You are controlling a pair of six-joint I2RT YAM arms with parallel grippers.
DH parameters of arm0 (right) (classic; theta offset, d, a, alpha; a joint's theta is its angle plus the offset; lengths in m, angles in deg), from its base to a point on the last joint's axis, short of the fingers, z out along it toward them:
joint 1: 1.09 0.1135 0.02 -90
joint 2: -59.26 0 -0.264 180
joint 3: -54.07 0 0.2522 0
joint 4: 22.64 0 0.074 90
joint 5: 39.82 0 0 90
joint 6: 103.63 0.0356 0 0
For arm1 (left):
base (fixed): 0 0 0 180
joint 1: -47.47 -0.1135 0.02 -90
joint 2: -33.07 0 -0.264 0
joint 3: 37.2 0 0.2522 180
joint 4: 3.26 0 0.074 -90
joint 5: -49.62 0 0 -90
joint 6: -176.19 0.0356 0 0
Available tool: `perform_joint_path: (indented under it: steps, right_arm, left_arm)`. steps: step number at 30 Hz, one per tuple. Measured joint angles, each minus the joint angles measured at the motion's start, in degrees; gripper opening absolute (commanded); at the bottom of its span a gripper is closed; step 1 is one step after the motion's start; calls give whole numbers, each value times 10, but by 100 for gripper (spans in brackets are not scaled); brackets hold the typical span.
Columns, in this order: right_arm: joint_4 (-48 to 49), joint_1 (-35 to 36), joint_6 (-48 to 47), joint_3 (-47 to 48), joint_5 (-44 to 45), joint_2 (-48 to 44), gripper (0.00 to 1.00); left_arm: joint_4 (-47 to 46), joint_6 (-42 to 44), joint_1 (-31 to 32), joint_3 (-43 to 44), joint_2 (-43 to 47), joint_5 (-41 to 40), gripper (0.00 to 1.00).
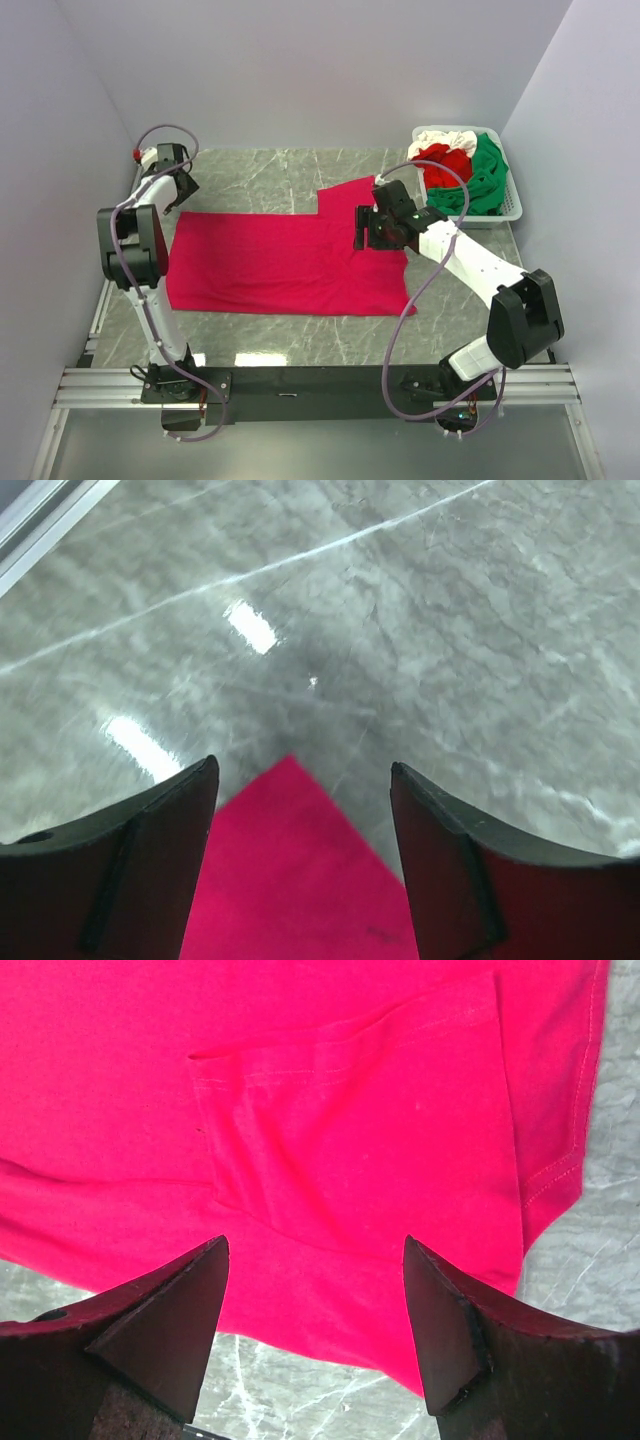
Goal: Fold and stack the t-shirts
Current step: Fold the tshirt
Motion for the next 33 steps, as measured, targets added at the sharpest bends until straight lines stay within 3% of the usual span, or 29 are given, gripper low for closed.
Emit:
perform_joint_path:
  steps: [5, 27, 33]
  right_arm:
    - [9, -11, -2, -10, -15, 0, 77]
    - [36, -53, -18, 32, -61, 77, 76]
    - [38, -64, -20, 68, -66, 112, 76]
  left_arm:
    - [19, 16, -5, 29, -42, 6, 66]
    - [73, 43, -7, 75, -91, 21, 54]
    - [77, 47, -7, 76, -92, 24, 35]
